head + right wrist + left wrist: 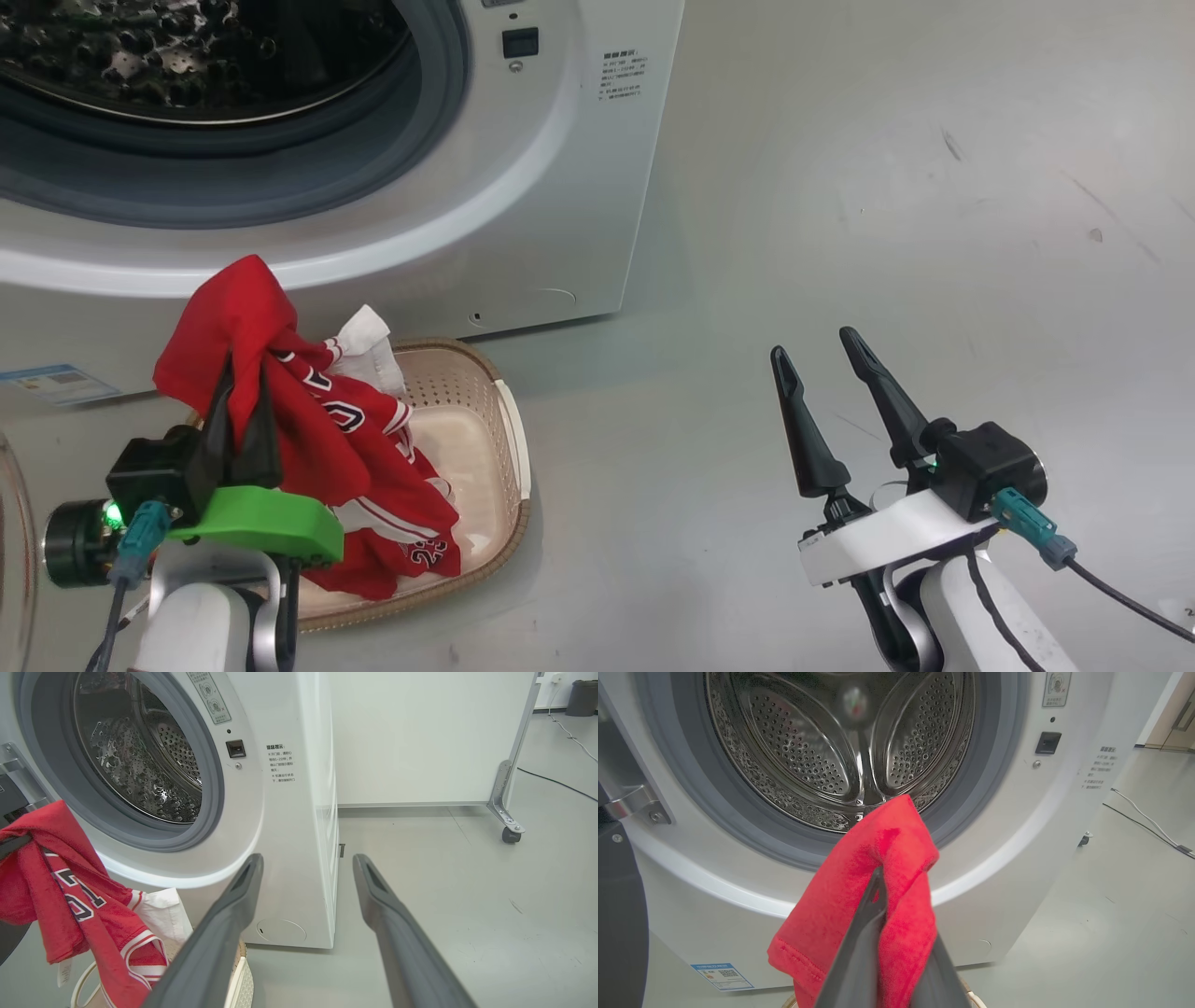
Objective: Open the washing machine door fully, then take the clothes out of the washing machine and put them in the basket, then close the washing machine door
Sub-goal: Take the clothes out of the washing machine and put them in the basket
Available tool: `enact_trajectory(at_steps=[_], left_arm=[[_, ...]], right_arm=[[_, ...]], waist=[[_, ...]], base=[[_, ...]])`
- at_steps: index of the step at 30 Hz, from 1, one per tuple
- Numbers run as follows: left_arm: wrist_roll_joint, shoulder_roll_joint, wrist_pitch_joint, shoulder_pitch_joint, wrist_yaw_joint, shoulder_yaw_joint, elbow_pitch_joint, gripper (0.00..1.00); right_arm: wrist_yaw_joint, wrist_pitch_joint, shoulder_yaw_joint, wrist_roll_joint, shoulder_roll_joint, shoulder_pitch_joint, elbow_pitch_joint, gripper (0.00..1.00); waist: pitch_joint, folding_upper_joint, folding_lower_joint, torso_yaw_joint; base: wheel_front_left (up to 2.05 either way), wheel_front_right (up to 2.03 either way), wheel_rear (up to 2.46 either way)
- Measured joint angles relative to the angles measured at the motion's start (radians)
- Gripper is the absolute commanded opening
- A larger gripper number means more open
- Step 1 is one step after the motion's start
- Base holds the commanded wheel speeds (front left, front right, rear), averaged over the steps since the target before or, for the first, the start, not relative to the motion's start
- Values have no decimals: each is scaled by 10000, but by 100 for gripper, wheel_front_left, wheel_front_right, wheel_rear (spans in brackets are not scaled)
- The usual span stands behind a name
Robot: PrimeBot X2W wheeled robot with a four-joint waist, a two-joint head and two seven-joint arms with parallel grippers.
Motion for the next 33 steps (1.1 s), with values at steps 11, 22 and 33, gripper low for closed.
enact_trajectory(at_steps=[11,22,33], left_arm=[[-69,0,529,-58,4,167,688,0],[-56,453,1181,-1171,4,339,1760,0],[-105,884,1517,-2612,-19,531,3200,0]], right_arm=[[-12,0,127,104,2,-423,-451,100],[-29,0,339,410,0,-1112,-892,100],[-123,0,489,637,2,-1991,-1254,100]], waist=[[1113,0,0,-272],[2601,0,0,-704],[4078,0,0,-1109]], base=[[0,0,0],[0,0,0],[0,0,0]])
